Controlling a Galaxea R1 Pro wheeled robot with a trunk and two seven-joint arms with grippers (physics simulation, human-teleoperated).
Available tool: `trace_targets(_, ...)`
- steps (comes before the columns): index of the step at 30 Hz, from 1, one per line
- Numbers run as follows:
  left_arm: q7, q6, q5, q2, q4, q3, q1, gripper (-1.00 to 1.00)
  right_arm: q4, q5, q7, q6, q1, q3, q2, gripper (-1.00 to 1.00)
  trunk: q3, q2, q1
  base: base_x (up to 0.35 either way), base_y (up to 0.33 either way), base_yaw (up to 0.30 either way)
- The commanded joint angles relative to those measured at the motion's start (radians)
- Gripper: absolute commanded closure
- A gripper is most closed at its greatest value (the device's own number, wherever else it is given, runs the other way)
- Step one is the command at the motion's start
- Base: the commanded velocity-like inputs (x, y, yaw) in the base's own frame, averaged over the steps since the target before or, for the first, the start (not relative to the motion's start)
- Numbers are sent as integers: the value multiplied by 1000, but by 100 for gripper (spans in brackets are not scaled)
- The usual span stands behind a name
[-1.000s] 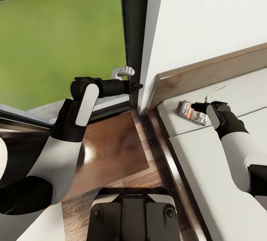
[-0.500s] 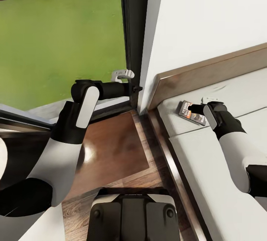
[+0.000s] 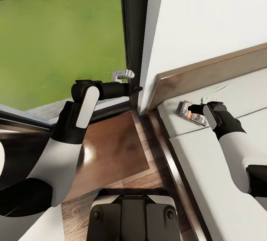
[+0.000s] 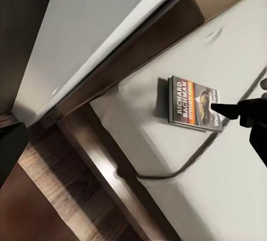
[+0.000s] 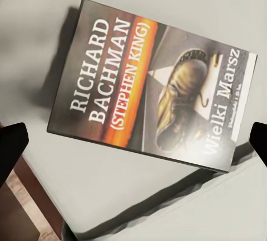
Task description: In the bedroom, move the book from the bed onto either nightstand, and place the two sandals side by side next to the bed.
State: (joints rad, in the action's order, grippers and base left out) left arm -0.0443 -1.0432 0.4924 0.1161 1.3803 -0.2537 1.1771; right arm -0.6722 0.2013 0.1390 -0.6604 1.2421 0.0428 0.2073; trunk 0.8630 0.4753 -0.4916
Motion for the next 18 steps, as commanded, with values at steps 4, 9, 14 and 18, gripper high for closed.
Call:
trace_targets(4, -5, -4, -5, 1, -1, 1, 1, -100, -1, 10, 8, -3, 0, 5, 2, -100, 14, 30, -16, 0, 0, 0)
trace_targets(9, -5, -4, -7, 2, -2, 1, 1, -100, -1, 10, 9, -1, 0, 4, 3, -100, 29, 65, -35, 0, 0, 0)
trace_targets(14, -5, -4, -9, 2, -3, 0, 1, -100, -1, 10, 10, 1, 0, 4, 5, -100, 45, 100, -54, 0, 0, 0)
trace_targets(18, -5, -4, -10, 2, -3, 0, 1, -100, -1, 10, 10, 2, 0, 2, 7, -100, 58, 128, -70, 0, 0, 0)
